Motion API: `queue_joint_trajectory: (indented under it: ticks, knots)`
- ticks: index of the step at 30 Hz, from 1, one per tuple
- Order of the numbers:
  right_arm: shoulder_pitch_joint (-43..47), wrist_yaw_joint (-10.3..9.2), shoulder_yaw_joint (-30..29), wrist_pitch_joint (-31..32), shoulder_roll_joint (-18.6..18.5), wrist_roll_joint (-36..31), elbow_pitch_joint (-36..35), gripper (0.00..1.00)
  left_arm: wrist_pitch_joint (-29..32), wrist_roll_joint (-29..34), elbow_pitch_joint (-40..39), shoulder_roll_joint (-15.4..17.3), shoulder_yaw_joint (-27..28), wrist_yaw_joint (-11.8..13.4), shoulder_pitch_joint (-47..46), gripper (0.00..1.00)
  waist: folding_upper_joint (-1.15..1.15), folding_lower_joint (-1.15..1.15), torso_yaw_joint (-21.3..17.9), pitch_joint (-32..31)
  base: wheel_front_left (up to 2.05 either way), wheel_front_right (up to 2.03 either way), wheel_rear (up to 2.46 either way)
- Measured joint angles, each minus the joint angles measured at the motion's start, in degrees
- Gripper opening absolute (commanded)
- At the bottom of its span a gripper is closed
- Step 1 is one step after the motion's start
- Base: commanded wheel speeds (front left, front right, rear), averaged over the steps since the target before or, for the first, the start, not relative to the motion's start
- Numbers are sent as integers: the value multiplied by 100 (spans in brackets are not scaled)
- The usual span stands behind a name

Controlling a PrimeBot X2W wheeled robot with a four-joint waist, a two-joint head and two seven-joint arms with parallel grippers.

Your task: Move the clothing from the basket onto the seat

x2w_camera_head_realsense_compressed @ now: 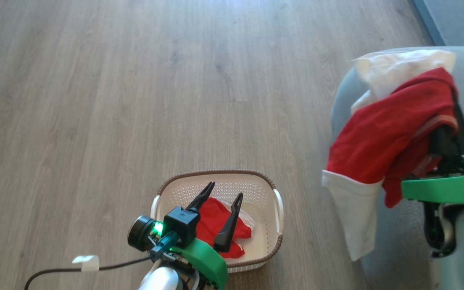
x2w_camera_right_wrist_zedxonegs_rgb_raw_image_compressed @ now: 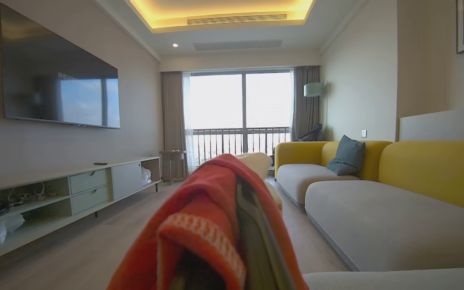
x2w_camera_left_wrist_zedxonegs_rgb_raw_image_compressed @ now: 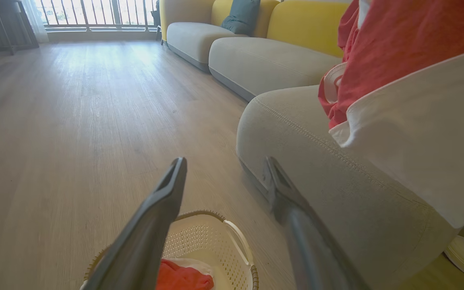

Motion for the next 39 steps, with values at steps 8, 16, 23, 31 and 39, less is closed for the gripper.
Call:
queue_joint_trajectory:
  ticks: [8,16,23,31,39]
  knots:
    - [-5,0,-302,0,9,-103,-34,0,0,44,0,0,10,-42,38,100,0,0,-283,77,0,0,0]
    - [-18,0,-646,0,35,-108,-85,0,0,140,-1,1,33,-49,32,100,0,0,-912,212,0,0,0]
    - [-79,0,-815,0,45,-99,-86,0,0,200,-3,1,48,-92,-117,100,0,0,-1633,370,0,0,0]
    - [-117,0,-883,0,51,-81,-70,0,0,359,27,-1,49,-160,-116,100,0,0,-2559,430,0,0,0]
    - [-69,0,-1072,0,52,-44,-63,0,0,388,65,-2,73,-200,-116,100,0,0,-3067,514,0,0,0]
